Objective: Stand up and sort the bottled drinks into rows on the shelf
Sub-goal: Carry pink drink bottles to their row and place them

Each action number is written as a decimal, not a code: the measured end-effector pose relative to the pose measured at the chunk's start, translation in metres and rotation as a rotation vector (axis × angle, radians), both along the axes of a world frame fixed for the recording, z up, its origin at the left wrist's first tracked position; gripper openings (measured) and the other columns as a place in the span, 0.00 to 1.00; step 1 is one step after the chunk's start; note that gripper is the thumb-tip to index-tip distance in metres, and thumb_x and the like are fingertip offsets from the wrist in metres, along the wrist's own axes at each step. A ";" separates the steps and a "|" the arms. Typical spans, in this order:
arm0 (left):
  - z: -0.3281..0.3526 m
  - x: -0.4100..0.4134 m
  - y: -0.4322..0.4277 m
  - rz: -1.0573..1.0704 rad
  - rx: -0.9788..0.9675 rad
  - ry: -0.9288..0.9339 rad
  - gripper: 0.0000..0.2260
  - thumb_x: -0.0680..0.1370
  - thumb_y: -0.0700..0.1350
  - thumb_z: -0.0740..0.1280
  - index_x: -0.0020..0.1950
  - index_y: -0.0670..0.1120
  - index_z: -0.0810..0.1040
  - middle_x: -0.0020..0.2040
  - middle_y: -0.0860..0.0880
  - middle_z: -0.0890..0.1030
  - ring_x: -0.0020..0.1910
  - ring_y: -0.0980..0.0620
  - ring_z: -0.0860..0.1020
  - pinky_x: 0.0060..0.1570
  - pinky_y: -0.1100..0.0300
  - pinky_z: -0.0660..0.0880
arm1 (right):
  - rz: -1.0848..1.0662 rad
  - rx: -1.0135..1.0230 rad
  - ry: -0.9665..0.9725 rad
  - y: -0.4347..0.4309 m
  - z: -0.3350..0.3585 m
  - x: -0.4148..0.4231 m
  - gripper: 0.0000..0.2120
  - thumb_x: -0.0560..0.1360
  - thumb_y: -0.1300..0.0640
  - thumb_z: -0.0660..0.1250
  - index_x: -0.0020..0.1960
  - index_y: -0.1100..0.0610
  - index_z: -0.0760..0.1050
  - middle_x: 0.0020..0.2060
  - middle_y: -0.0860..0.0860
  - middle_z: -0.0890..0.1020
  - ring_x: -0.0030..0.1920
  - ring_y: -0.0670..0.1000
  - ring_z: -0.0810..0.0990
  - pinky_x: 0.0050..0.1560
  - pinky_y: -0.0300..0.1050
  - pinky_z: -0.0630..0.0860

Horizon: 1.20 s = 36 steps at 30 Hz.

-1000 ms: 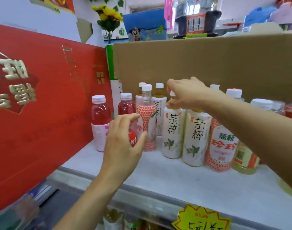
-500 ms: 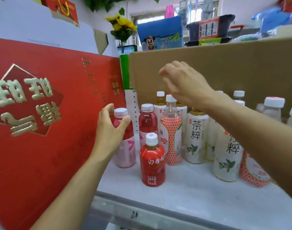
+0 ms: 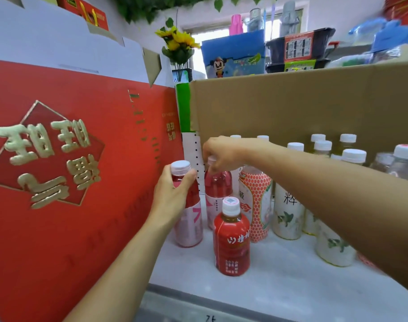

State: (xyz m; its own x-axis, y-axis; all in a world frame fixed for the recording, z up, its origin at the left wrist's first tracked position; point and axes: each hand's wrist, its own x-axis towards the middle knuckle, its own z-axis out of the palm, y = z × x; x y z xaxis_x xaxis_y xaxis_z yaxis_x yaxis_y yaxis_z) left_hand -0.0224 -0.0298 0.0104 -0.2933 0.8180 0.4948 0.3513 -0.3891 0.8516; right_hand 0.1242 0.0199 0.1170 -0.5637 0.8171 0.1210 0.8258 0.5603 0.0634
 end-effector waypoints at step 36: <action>0.026 0.129 -0.105 -0.556 0.093 -0.086 0.09 0.79 0.53 0.69 0.56 0.51 0.79 0.50 0.49 0.85 0.51 0.49 0.84 0.54 0.42 0.81 | -0.231 0.199 0.631 -0.178 -0.032 0.172 0.18 0.77 0.47 0.68 0.60 0.54 0.67 0.52 0.48 0.77 0.51 0.49 0.78 0.50 0.44 0.75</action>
State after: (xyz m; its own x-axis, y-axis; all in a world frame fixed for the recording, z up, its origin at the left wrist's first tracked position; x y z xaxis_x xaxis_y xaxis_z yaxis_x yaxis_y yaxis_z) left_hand 0.1066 -0.1347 0.0368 0.1261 0.8151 0.5654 0.0031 -0.5703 0.8214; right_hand 0.2960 -0.1580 0.0847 -0.1512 0.8357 0.5280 0.8349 0.3940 -0.3844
